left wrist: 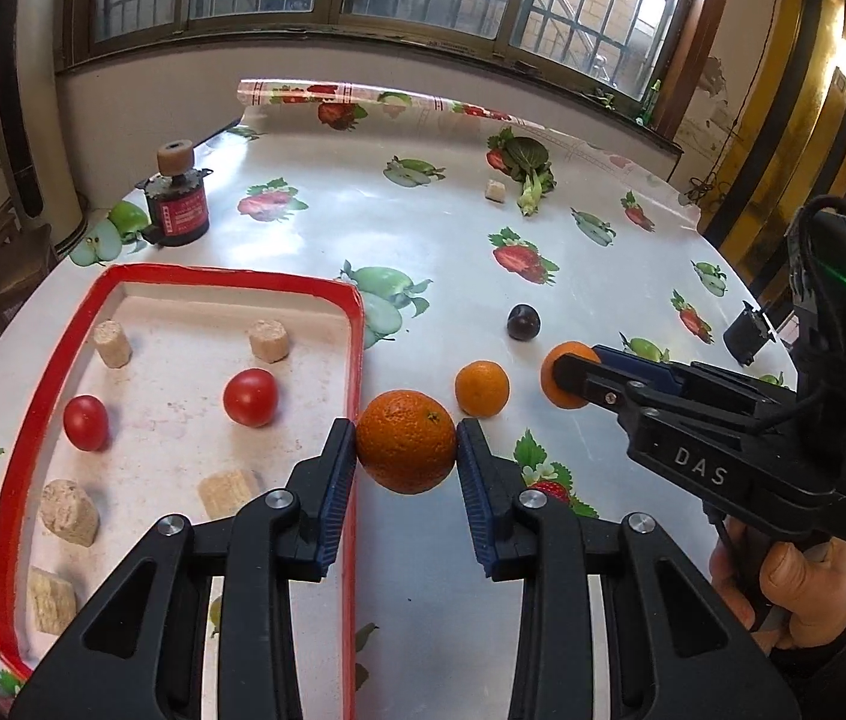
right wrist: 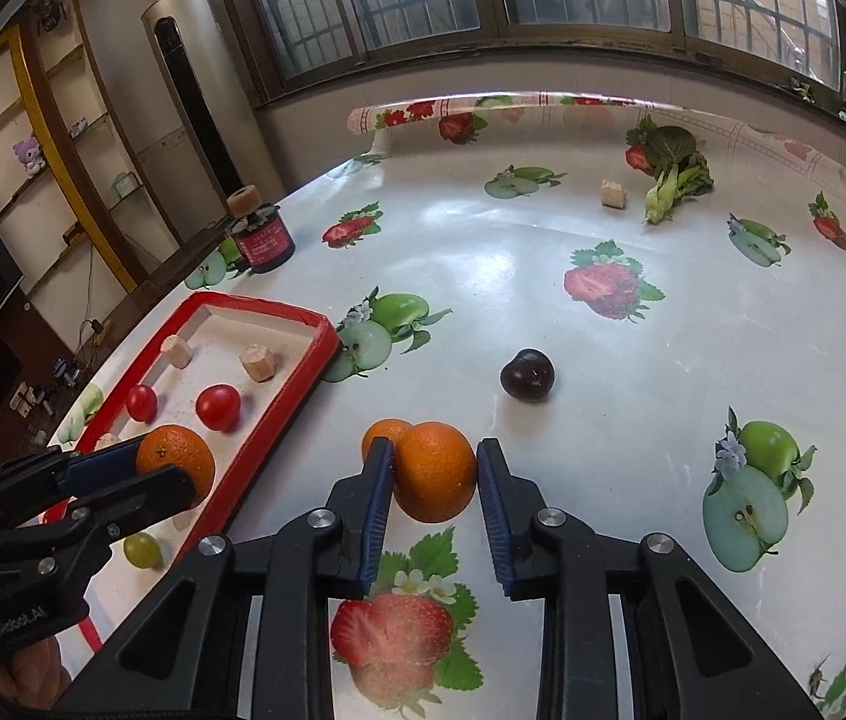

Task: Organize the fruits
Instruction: 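Carry the orange in the left gripper while the right carries its orange over the tray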

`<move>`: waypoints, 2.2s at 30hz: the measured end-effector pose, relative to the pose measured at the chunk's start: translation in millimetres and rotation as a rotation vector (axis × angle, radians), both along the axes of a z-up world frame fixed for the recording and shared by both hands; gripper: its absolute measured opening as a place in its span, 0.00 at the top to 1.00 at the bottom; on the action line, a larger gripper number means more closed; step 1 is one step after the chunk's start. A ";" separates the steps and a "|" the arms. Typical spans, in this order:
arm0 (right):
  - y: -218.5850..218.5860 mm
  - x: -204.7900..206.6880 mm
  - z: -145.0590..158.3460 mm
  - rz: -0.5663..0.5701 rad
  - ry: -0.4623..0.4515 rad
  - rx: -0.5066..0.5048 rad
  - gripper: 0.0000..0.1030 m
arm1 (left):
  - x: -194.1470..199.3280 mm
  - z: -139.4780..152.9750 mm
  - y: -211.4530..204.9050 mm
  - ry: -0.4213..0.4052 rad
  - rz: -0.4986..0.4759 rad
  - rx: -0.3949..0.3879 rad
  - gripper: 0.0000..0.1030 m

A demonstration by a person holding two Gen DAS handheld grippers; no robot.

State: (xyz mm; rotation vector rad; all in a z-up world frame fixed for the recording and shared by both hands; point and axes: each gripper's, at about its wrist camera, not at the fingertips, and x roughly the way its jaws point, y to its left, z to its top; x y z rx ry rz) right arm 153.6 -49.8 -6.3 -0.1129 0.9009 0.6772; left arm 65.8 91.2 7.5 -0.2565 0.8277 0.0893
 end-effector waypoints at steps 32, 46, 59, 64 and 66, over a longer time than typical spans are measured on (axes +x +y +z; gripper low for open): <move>48.8 -102.0 47.7 0.146 -0.088 0.047 0.72 | -72.8 28.2 71.2 -0.062 0.171 0.079 0.69; 68.7 -103.5 54.7 0.157 -0.093 0.068 0.72 | -100.4 24.4 119.4 -0.045 0.252 0.089 0.69; 90.9 -114.5 52.8 0.193 -0.094 0.068 0.72 | -114.5 24.8 125.5 -0.058 0.268 0.085 0.69; 92.0 -120.9 51.5 0.200 -0.090 0.069 0.72 | -120.7 19.2 120.6 -0.045 0.253 0.074 0.69; 91.8 -124.8 49.5 0.201 -0.085 0.065 0.72 | -123.9 14.7 115.7 -0.040 0.243 0.074 0.69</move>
